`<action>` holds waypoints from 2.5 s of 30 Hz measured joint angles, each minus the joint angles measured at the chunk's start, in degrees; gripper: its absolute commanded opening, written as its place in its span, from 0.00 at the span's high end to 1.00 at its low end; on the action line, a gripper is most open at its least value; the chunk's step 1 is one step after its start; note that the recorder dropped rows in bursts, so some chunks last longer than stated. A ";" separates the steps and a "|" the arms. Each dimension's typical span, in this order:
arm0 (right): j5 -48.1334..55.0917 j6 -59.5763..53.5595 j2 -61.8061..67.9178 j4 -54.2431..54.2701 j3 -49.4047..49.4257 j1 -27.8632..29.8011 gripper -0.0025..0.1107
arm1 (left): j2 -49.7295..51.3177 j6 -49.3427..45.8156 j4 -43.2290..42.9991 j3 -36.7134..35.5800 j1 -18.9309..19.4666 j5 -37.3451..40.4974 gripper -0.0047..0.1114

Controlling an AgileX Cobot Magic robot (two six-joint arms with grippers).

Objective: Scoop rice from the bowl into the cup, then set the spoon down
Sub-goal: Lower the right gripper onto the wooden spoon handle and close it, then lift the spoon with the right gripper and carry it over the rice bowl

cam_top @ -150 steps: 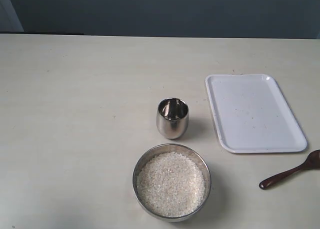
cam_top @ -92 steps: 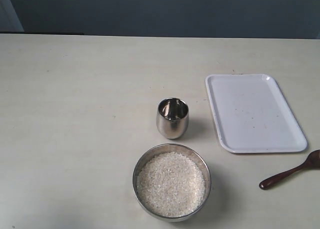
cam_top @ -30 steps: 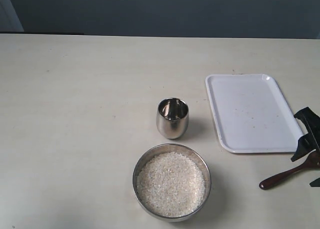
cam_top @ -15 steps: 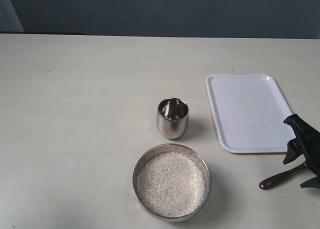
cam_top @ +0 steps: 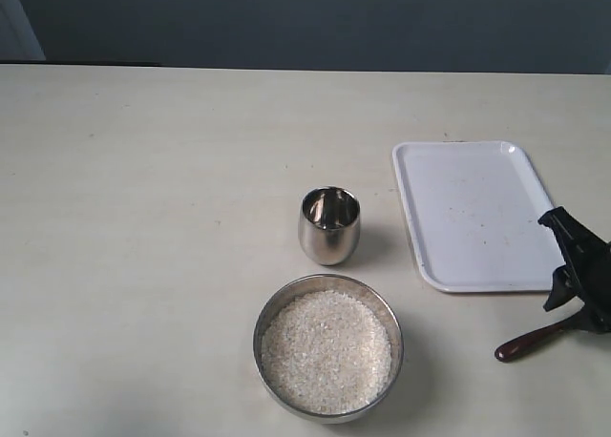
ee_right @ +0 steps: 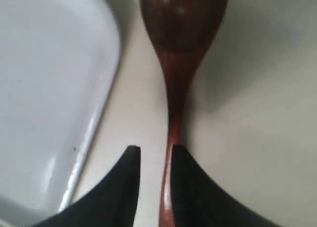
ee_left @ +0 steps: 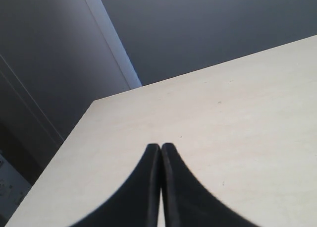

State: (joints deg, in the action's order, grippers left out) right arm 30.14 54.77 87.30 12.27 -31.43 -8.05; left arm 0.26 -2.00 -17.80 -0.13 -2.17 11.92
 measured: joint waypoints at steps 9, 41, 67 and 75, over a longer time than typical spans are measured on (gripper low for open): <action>4.29 -2.90 0.00 0.11 -2.82 0.00 0.55 | 0.00 0.00 0.00 0.00 0.00 0.00 0.96; 2.79 0.88 8.33 -1.03 -3.03 0.00 0.56 | 0.00 0.00 0.00 0.00 0.00 0.10 0.96; 9.42 -8.11 7.82 -3.86 -3.38 -0.03 0.99 | 0.00 0.00 0.00 0.00 0.00 0.00 0.96; 22.09 -10.12 -3.61 -17.10 -4.01 -0.13 0.99 | 0.00 0.00 0.00 0.00 0.00 0.00 0.96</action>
State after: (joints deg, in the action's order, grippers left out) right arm 52.23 44.65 83.68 -4.83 -35.44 -8.18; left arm 0.26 -2.00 -17.80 -0.13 -2.17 11.93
